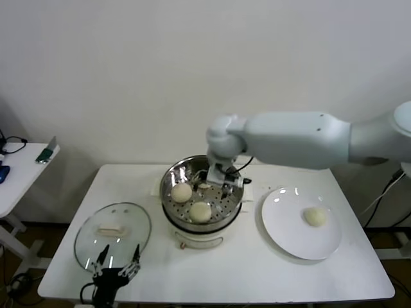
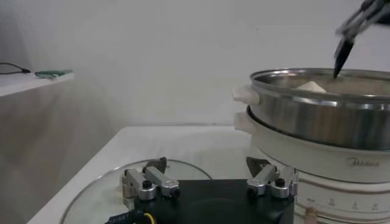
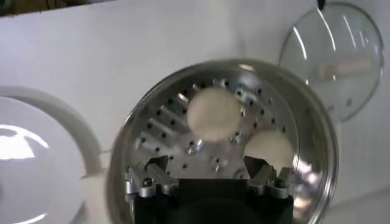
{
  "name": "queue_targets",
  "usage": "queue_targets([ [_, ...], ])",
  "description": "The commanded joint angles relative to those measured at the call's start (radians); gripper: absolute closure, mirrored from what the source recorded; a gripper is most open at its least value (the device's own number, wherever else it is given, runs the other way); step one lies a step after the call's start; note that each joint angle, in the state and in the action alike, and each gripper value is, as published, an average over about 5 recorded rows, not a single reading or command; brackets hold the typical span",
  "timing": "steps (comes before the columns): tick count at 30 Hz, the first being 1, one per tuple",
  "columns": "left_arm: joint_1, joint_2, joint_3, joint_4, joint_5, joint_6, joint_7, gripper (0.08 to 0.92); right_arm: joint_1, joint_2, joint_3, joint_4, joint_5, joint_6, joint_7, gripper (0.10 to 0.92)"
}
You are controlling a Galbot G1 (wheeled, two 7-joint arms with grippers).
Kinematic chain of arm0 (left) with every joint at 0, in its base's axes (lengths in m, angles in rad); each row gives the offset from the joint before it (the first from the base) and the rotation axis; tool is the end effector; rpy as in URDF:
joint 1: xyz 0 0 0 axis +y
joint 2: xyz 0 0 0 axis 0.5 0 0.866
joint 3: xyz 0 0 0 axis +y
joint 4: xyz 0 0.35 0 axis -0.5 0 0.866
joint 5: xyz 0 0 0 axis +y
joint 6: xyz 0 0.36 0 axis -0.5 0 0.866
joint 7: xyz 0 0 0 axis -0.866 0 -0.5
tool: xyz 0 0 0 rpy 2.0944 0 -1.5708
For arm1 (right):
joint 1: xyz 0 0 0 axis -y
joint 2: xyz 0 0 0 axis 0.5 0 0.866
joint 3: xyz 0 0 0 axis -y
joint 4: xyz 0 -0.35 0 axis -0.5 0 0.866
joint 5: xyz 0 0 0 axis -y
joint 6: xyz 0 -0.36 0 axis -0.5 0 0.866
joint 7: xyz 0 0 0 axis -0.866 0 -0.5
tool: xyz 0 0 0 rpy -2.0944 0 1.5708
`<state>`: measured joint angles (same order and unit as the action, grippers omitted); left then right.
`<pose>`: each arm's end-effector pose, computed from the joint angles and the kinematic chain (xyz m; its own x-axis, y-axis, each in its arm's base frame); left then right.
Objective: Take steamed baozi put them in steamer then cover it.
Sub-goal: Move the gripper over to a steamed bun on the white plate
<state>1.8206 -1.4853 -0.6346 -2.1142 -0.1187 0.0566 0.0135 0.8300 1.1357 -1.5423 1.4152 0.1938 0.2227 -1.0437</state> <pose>0.1071 0.0480 -0.3287 -0.9607 -0.0374 0.2750 -0.0335 0.9993 0.0191 0.5276 0.1128 -0.0103 -0.1541 -0.1473 0.9770 -0.4170 -0.8868 -0.1994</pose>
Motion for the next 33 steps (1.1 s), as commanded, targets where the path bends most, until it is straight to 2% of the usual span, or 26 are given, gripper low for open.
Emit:
queue_targets([
  [1, -0.008, 0.006, 0.002, 0.008, 0.003, -0.007, 0.003, 0.177, 0.262, -0.358, -0.269, -0.09, 0.383, -0.12, -0.093, 0.203],
  [6, -0.023, 0.007, 0.003, 0.018, 0.006, -0.01, 0.006, 0.177, 0.179, -0.547, -0.365, -0.112, 0.346, -0.205, -0.058, 0.203],
  [13, -0.031, -0.002, 0.007, 0.03, 0.015, -0.009, 0.008, 0.177, -0.194, -0.66, -0.111, -0.186, 0.192, -0.292, 0.01, 0.203],
  [21, -0.026, -0.008, 0.008, 0.045, 0.025, -0.016, 0.009, 0.177, -0.512, -0.59, 0.188, -0.307, 0.02, -0.338, 0.058, 0.203],
  [33, -0.014, -0.013, 0.011, 0.055, 0.035, -0.023, 0.007, 0.177, -0.666, -0.455, 0.347, -0.454, -0.021, -0.349, 0.067, 0.203],
])
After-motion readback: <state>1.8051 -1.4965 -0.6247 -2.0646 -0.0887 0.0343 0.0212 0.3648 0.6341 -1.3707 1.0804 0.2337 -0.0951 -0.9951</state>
